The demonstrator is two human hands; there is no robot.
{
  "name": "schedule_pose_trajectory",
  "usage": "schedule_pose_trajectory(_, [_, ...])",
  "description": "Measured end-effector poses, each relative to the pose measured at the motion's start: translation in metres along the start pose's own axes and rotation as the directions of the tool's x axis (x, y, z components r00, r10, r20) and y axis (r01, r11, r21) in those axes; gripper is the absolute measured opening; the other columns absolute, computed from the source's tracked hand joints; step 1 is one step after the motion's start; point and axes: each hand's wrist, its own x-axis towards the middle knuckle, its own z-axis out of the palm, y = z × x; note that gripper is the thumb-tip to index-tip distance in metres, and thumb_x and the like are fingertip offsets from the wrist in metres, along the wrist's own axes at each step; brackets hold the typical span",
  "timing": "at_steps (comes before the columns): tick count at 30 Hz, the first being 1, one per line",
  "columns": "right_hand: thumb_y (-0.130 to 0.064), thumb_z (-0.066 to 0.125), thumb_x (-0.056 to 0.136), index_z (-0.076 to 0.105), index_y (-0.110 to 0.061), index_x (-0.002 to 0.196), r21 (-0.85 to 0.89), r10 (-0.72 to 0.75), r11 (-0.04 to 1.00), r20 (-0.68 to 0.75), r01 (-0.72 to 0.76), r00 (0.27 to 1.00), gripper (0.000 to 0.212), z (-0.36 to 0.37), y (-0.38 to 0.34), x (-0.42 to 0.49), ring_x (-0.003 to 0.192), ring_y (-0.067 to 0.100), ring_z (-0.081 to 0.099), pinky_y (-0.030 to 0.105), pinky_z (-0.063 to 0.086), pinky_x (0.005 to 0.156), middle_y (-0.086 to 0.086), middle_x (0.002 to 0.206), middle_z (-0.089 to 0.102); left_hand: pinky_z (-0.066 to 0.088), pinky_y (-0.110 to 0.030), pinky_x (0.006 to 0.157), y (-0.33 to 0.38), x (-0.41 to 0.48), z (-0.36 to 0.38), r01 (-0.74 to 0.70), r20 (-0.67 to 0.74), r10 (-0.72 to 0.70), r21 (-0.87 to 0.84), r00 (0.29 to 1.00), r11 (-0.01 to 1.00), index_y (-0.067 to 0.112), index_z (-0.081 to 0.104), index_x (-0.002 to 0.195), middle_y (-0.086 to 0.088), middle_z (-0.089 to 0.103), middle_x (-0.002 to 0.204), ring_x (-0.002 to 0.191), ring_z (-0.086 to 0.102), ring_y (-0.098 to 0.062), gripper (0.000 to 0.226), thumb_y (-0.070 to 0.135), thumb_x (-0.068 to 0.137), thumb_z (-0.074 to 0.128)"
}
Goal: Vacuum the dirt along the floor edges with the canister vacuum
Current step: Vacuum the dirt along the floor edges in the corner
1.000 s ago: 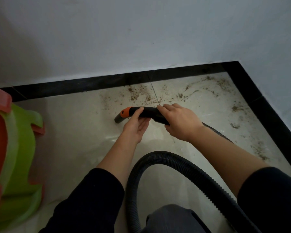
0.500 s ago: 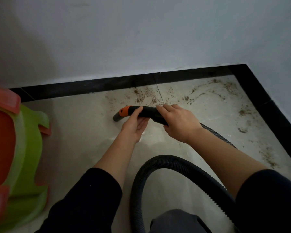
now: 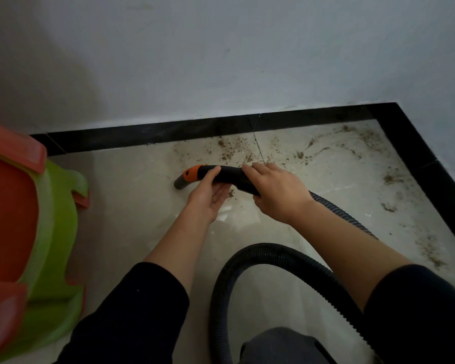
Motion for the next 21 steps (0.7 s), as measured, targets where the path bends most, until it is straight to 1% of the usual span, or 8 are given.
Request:
schedule_pose_trajectory(5, [-0.019,0.056,0.091,0.029,-0.016,0.145,-0.007,0.005,1.000,-0.002,-0.005,1.000,0.061,0.000,0.000,0.002,0.114,0.023,0.049,0.033,0.046,0.087,0.003,0.132,0.050,0.053,-0.026,0.081,0.001,0.002,0.000,0.003,0.006,-0.003,0.006,1.000,1.000,0.009,0.060,0.102,-0.013,0.070,0.097,0.090,0.068,-0.018,0.018,0.021,0.091,0.067])
schedule_pose_trajectory(13, [-0.019,0.055,0.091,0.030,-0.016,0.145,-0.021,0.028,0.999,-0.006,-0.028,1.000,0.060,-0.001,0.011,-0.001,0.112,0.023,0.049,0.032,0.045,0.084,0.003,0.131,0.050,0.051,-0.029,0.092,-0.003,0.008,0.012,0.012,0.035,-0.012,0.018,0.999,1.000,0.009,0.060,0.106,-0.012,0.070,0.096,0.091,0.068,-0.018,0.021,0.022,0.091,0.067])
schedule_pose_trajectory(17, [-0.020,0.055,0.091,0.029,-0.016,0.146,-0.033,0.037,0.999,-0.005,-0.037,0.999,0.060,-0.002,0.018,-0.003,0.112,0.022,0.049,0.031,0.045,0.084,0.003,0.134,0.049,0.052,-0.028,0.090,-0.006,0.012,0.019,0.030,0.043,-0.031,0.013,0.999,0.999,0.009,0.060,0.102,-0.012,0.070,0.094,0.089,0.068,-0.018,0.019,0.021,0.090,0.068])
schedule_pose_trajectory(21, [-0.020,0.054,0.091,0.028,-0.016,0.146,-0.037,0.052,0.998,0.003,-0.052,0.999,0.062,0.000,0.025,-0.005,0.113,0.022,0.049,0.032,0.046,0.085,0.002,0.134,0.049,0.052,-0.027,0.088,-0.010,0.014,0.025,0.038,0.049,-0.040,0.030,0.998,0.999,0.008,0.061,0.107,-0.013,0.070,0.097,0.089,0.068,-0.017,0.023,0.021,0.090,0.068])
